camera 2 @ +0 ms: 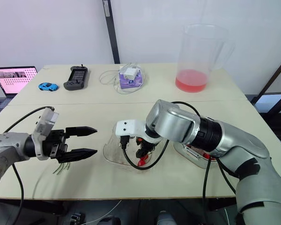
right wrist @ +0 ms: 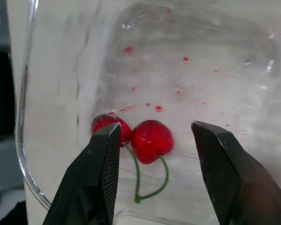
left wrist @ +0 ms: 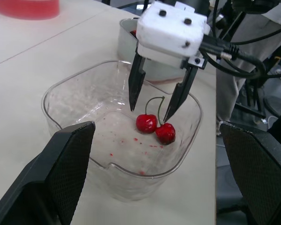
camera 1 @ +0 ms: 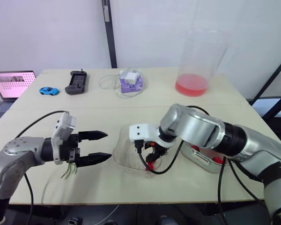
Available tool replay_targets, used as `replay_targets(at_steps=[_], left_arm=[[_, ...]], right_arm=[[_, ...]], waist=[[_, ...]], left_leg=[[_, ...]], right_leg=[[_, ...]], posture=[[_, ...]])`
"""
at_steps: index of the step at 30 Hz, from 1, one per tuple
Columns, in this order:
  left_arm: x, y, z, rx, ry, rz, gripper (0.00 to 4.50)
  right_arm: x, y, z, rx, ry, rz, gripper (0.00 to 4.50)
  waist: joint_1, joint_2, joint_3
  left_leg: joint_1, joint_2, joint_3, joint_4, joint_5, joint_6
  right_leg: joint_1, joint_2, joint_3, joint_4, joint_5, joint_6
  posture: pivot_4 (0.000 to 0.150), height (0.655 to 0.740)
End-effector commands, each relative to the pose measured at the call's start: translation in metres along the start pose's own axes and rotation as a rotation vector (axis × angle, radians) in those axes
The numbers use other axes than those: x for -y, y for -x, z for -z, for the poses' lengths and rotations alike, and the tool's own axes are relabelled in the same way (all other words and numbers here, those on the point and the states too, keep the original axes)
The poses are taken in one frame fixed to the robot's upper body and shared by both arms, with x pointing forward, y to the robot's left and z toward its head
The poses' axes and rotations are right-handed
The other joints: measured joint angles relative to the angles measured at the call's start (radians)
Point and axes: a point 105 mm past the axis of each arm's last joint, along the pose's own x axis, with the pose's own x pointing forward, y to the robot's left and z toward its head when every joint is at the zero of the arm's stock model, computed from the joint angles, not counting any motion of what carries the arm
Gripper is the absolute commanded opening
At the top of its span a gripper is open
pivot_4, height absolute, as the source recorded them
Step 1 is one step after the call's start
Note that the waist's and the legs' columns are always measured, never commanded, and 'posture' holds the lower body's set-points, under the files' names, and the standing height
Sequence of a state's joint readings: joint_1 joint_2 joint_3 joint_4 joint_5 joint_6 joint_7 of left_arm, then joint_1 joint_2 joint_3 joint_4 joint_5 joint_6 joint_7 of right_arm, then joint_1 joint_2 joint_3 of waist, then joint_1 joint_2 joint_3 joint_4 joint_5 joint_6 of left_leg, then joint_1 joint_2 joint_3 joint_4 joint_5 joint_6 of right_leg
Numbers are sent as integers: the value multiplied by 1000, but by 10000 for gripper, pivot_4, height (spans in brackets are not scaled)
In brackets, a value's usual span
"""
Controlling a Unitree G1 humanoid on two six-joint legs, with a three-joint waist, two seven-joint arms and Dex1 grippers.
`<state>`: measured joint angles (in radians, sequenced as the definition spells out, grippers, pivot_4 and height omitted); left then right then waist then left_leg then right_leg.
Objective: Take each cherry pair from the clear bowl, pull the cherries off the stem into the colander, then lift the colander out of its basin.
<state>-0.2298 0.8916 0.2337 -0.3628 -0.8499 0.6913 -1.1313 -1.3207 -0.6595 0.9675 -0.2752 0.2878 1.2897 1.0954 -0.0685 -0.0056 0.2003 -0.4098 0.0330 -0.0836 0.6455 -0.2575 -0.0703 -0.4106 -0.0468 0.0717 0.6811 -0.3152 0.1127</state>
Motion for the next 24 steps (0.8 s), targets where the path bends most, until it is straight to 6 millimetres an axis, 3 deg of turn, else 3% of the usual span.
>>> replay_targets(at_steps=[1,11,18,24], left_arm=[[2,0,-6,4,-36,8,45000],[1,-2,-7,8,-40,11,45000],[1,-3,-7,12,-42,10,45000],[0,-3,-8,11,-43,12,45000]], right_arm=[[1,1,2,-22,58,30,26023],[7,-11,6,-83,133,36,26023],[26,-16,-11,-36,176,128,26023],[30,0,-39,95,186,164,26023]], waist=[[1,0,0],[-1,0,0],[-1,0,0],[-1,0,0]], left_leg=[[0,0,0,0,0,0],[0,0,0,0,0,0],[0,0,0,0,0,0],[0,0,0,0,0,0]], right_leg=[[0,0,0,0,0,0],[0,0,0,0,0,0],[0,0,0,0,0,0],[0,0,0,0,0,0]], posture=[[1500,7332],[1500,7332],[1500,7332],[1500,7332]])
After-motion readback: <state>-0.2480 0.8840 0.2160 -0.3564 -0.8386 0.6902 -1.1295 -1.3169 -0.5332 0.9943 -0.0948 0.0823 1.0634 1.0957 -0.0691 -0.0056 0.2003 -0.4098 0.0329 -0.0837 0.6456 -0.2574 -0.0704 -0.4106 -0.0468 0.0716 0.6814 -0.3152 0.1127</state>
